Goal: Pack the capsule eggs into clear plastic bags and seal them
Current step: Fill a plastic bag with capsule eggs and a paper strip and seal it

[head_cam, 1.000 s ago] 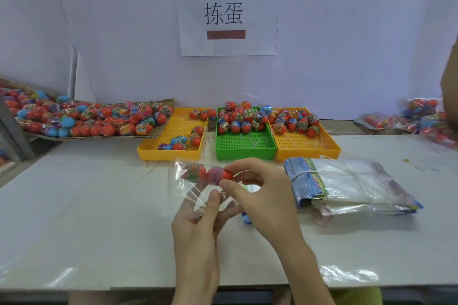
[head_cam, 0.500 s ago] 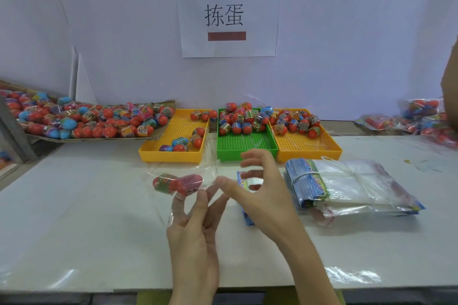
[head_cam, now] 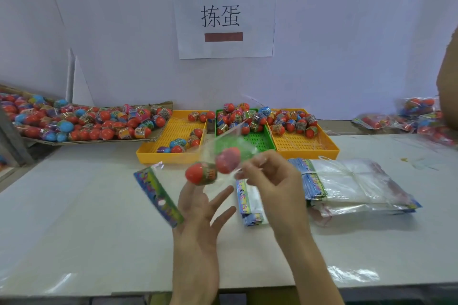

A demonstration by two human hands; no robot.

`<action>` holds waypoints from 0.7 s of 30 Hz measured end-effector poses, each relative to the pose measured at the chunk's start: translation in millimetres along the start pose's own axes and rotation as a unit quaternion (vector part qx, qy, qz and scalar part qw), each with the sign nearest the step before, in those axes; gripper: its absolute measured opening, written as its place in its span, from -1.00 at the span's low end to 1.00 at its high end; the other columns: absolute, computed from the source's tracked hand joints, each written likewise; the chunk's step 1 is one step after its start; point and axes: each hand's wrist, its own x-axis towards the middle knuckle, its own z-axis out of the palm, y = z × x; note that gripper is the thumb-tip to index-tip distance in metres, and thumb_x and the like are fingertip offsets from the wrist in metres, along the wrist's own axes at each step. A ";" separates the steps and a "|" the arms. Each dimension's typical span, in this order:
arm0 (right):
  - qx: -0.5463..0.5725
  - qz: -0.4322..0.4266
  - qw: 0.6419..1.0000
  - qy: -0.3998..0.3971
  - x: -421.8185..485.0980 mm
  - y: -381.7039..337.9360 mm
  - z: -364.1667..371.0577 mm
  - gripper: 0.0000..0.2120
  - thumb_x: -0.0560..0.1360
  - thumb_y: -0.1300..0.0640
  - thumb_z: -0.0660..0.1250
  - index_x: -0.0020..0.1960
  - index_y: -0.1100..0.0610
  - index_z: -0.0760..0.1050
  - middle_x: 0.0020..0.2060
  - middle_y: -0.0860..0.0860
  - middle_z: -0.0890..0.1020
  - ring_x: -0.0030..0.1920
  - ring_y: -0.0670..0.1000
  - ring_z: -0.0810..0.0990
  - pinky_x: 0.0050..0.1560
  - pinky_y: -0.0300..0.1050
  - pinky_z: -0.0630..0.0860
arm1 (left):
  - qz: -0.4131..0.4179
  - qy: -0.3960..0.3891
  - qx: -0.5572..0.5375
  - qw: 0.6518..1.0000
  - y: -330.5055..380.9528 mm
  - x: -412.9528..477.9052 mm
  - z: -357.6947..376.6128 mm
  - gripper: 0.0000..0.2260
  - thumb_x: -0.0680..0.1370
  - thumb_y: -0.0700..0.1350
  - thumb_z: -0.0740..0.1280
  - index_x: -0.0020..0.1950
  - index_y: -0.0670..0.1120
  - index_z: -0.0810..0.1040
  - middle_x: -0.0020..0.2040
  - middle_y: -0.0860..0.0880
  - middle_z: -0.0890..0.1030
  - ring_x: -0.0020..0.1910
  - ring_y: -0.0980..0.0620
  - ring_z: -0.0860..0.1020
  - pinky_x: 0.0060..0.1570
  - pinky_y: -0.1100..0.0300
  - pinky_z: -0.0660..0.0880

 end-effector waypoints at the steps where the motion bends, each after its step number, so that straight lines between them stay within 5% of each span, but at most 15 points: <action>1: 0.032 -0.011 0.999 0.005 2.2 -4.8 -5.3 -0.79 0.49 0.25 0.41 -0.26 0.05 0.50 -0.27 0.01 0.69 -0.19 -0.01 0.68 -0.09 -0.15 0.60 | -0.019 -0.003 -0.032 0.999 2.4 0.3 -2.2 -0.61 0.58 0.00 0.19 0.38 0.04 0.54 0.35 -0.03 0.61 0.25 -0.22 0.62 0.12 -0.17 0.48; 4: 0.099 -0.019 0.995 -0.003 5.9 -17.2 -19.2 -0.82 0.44 0.22 0.36 -0.28 0.00 0.51 -0.23 0.12 0.70 -0.19 0.03 0.65 -0.13 -0.16 0.59 | -0.074 -0.011 -0.073 0.994 7.0 4.7 -5.8 -0.54 0.48 0.01 0.28 0.38 0.00 0.54 0.28 -0.13 0.64 0.20 -0.20 0.65 0.13 -0.17 0.48; 12: 0.038 -0.054 0.998 0.015 4.8 -21.6 -26.4 -0.91 0.45 0.18 0.36 -0.22 0.06 0.51 -0.34 0.08 0.67 -0.37 0.01 0.58 -0.35 -0.23 0.47 | -0.034 -0.068 0.143 0.987 -2.2 0.6 0.9 -0.52 0.31 -0.05 0.63 0.19 0.03 0.61 0.04 -0.08 0.74 0.03 -0.06 0.71 -0.10 0.26 0.60; 17: -0.010 -0.003 0.998 -0.056 5.1 -20.1 -25.2 -0.90 0.42 0.01 0.42 -0.08 -0.04 0.57 -0.22 0.03 0.68 -0.25 -0.01 0.64 -0.22 -0.13 0.53 | -0.016 -0.070 0.158 0.985 -2.4 -0.1 2.2 -0.60 0.26 -0.10 0.65 0.06 0.09 0.70 -0.01 -0.13 0.74 -0.05 -0.11 0.72 -0.12 0.15 0.64; 21: -0.060 0.043 0.989 -0.129 3.9 -15.3 -25.2 -0.86 0.39 -0.02 0.47 -0.06 -0.07 0.61 -0.19 -0.08 0.67 -0.18 -0.06 0.64 -0.17 -0.19 0.57 | -0.001 -0.045 0.138 0.989 -2.9 1.0 1.2 -0.55 0.29 -0.19 0.58 0.15 0.04 0.65 0.03 -0.13 0.72 -0.06 -0.18 0.72 -0.13 0.07 0.66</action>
